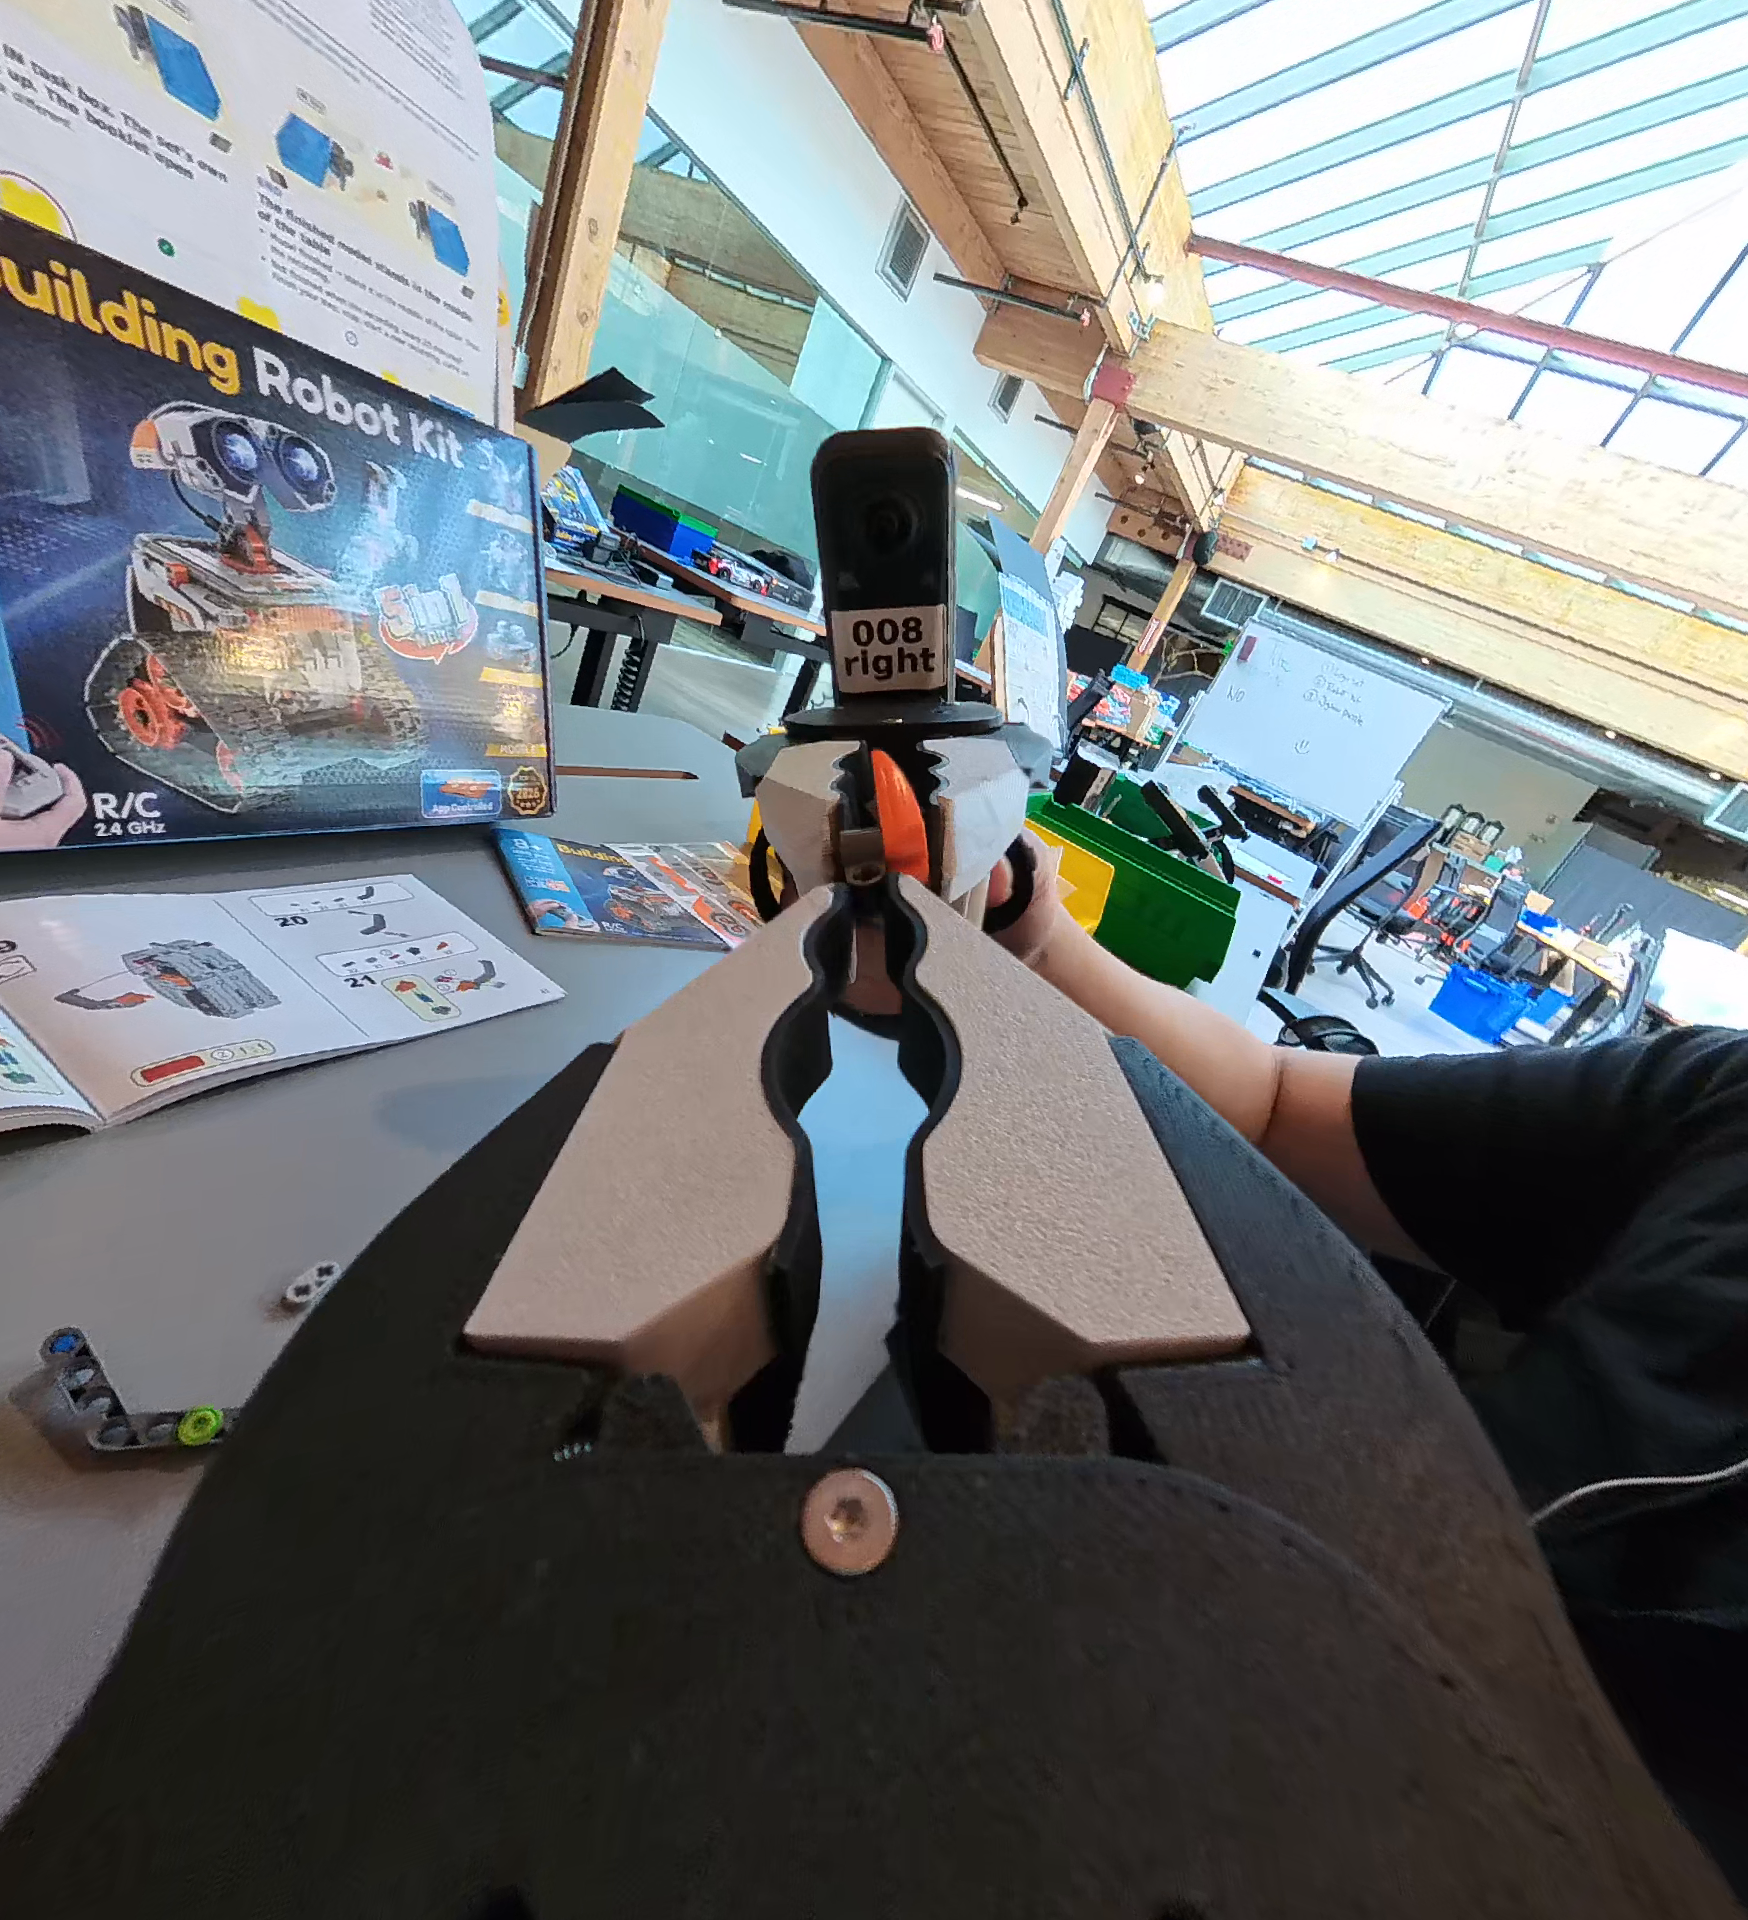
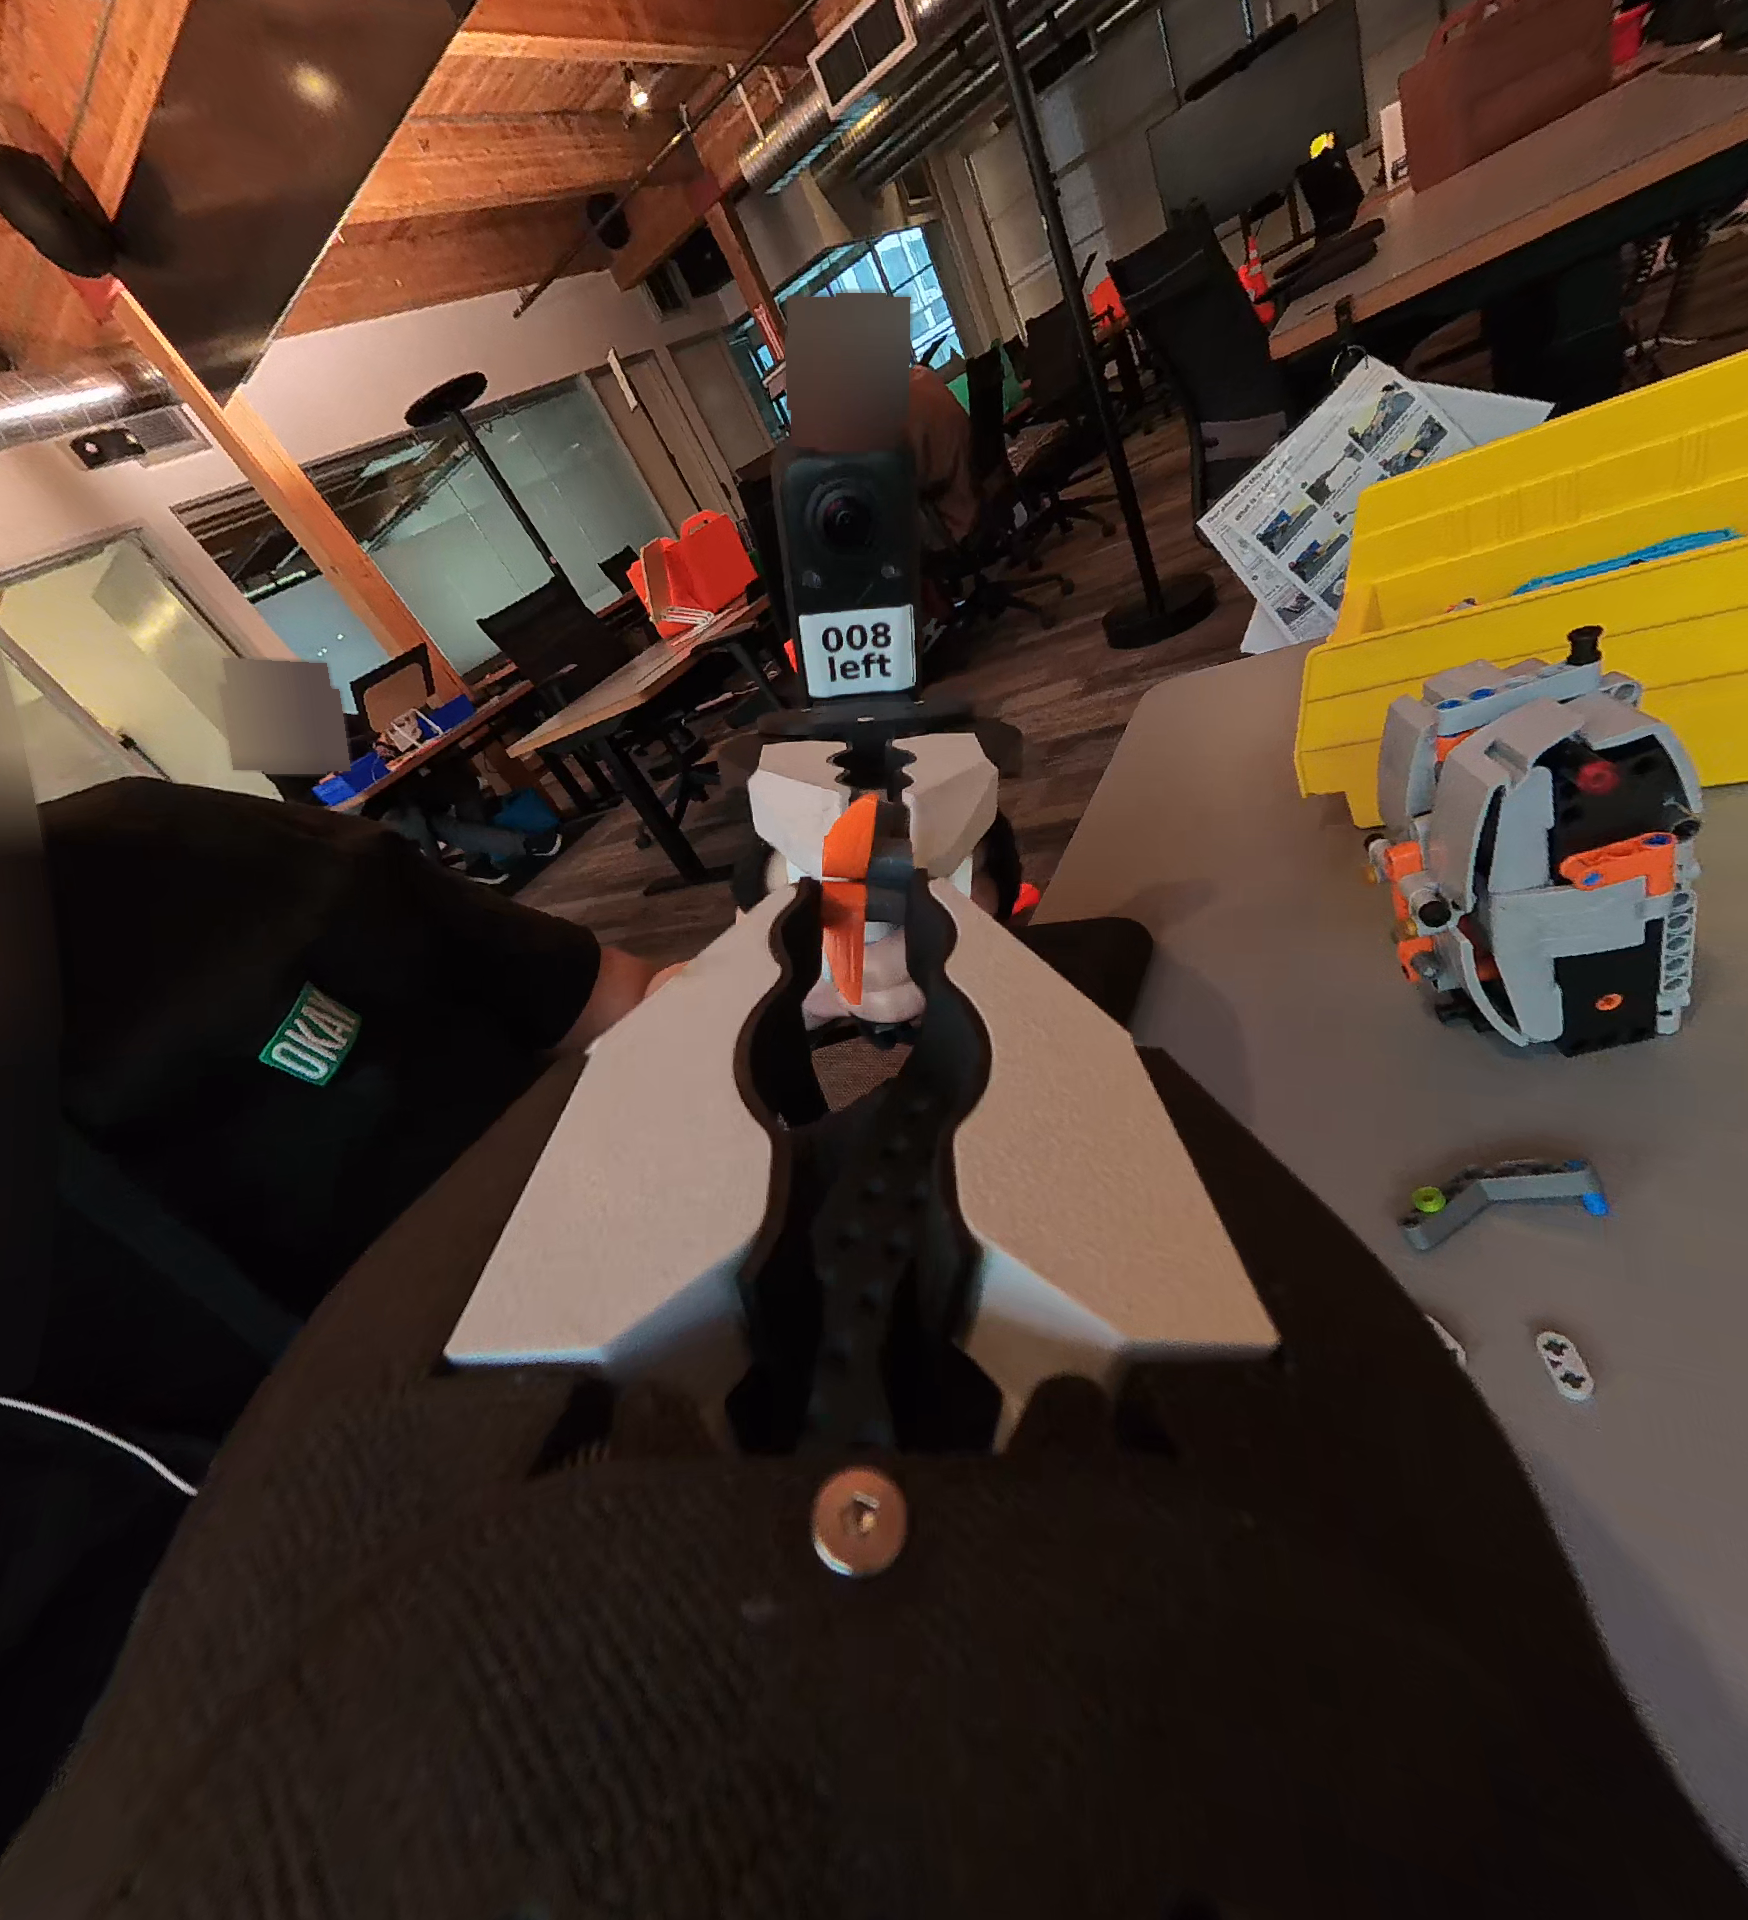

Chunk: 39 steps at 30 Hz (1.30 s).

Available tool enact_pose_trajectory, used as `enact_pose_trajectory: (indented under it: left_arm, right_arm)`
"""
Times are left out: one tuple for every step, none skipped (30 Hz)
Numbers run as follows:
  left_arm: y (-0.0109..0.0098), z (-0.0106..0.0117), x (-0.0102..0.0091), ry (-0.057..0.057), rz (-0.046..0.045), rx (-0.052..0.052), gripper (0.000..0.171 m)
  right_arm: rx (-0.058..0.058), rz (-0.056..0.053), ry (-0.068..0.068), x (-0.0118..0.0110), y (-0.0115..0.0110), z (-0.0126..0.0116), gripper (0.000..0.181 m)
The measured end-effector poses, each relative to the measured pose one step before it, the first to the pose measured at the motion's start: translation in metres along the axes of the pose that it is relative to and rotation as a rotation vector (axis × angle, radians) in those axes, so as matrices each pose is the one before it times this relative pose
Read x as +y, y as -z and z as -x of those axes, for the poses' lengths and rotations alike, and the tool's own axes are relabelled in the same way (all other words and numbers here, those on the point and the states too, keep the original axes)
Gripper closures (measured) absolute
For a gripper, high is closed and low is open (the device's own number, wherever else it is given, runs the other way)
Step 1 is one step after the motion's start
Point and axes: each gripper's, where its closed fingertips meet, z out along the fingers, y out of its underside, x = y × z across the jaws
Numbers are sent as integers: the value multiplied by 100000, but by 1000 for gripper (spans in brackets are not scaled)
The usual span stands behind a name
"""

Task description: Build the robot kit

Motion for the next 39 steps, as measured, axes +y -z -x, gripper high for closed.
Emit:
enact_pose_trajectory:
  left_arm:
    - [-52, 118, -54, 195, -821, -146, 168]
    - [-72, 132, 35, 671, -238, -86, 167]
    - [-84, 78, 73, 1380, -80, 435, 167]
    - [-66, 134, 3, 1413, -693, 107, 167]
    - [13, 81, -3, 884, -650, 352, 167]
    - [50, 83, 84, 279, -9, 360, 167]
    - [-2, 231, 93, 470, 40, -681, 167]
    - [41, 200, 67, 801, -161, -486, 168]
    - [107, 178, 20, 1693, -182, -218, 168]
    - [111, 254, -69, 2690, -847, -278, 168]
    - [171, 252, -262, 3493, -2317, 72, 169]
    - [281, 262, -458, 3553, -3561, 119, 169]
    - [270, 180, -415, 2911, -2765, 384, 169]
    - [232, 164, -259, 1779, -1508, -243, 169]
    - [175, 94, -165, 350, -809, -595, 168]
    - [80, 0, 17, -755, 399, -767, 168]
    - [18, -44, 78, -1112, 783, -813, 168]
    - [-20, -109, 19, -963, 278, -545, 168]
    - [-69, -142, 54, -382, 583, -80, 168]
    - [-109, -143, 141, -189, 1229, 105, 168]
    - [-129, -82, 240, -615, 1951, -46, 169]
    - [-115, -33, 338, -900, 2569, -369, 169]
    - [-91, 59, 391, -893, 2918, -791, 168]
    - [-89, 59, 488, -550, 3665, -516, 168]
    - [-59, -5, 360, -137, 2683, -141, 168]
    - [-46, -14, 275, -18, 1820, -159, 168]
    - [-59, 4, 311, -22, 2251, -282, 168]
    - [-67, 39, 220, -497, 1551, -591, 168]
    - [-75, 65, 184, -854, 1218, -898, 168]
    - [-81, 70, 178, -945, 1226, -978, 168]
    - [-83, 60, 161, -768, 1089, -803, 168]
    - [-71, 126, 122, -764, 961, -1072, 168]
    - [-49, 69, 86, -469, 782, -557, 168]
    - [-28, 43, 81, -69, 807, -196, 168]
    - [-3, 32, 57, 22, 663, -107, 168]
    - [-16, 38, 46, -65, 473, -159, 168]
    - [-8, 24, 52, -134, 492, -69, 168]
    - [-4, 20, 17, 81, 164, 23, 168]
    - [-13, 15, 52, 118, 246, 23, 168]
  right_arm:
    - [703, -52, -678, -18, 45, -161, 165]
    - [259, 461, -435, 78, 76, -89, 165]
    - [696, -39, -1292, -20, 97, -169, 165]
    - [401, -496, -1165, -33, 18, -120, 165]
    - [-133, 574, -768, 116, -31, -27, 164]
    - [737, 515, -1218, 58, -20, -165, 164]
    - [731, -68, -882, 1, -26, -183, 165]
    - [-340, -491, -523, 5, -67, -46, 164]
    - [638, -695, -750, -6, -120, -214, 164]
    - [1338, -855, 204, -89, -118, -245, 163]
    - [2976, -491, 2903, -124, -84, -324, 148]
    - [5074, -1676, 6882, -367, 21, -366, 131]
    - [5521, -3811, 12228, -684, 186, -78, 127]
    - [6685, -2659, 15141, -574, 234, 36, 127]
    - [6232, -557, 15757, -387, 168, 206, 127]
    - [6579, 2062, 14687, -133, 50, 82, 127]
    - [5727, 4812, 13110, 212, -135, 65, 127]
    - [3217, 5240, 11335, 302, -205, 322, 126]
    - [3868, 3797, 10710, 156, -169, 170, 120]
    - [5592, 2812, 10472, 30, -57, -187, 112]
    - [3989, 3068, 10276, 85, 23, -138, 105]
    - [592, 3384, 9138, 142, 77, 223, 107]
    - [-1510, 2780, 7143, 106, 93, 435, 110]
    - [-1705, 2040, 4044, 78, 68, 381, 112]
    - [-3512, 966, 1091, -21, 33, 570, 119]
    - [-2572, 1065, -872, 44, -29, 364, 125]
    - [-2016, 2077, -1394, 249, -100, 228, 130]
    - [-3546, 2443, -1636, 326, -106, 436, 136]
    - [-1494, 1638, -2255, 253, -110, 131, 136]
    - [-833, 1163, -1865, 196, -99, 27, 138]
    - [-777, 2022, -1248, 320, -103, 17, 140]
    - [-688, 1763, -709, 258, -75, 46, 140]
    - [-345, 1064, -254, 132, -56, 53, 140]
    - [-149, 838, 174, 96, -55, 50, 141]
    - [-183, 1039, 161, 126, -55, 30, 141]
    - [-465, 751, -152, 74, -42, 62, 142]
    - [-204, 495, 42, 38, -13, 39, 142]
    - [-18, 82, 116, -8, -6, 19, 142]
    - [-523, 630, 55, 77, -9, 76, 143]
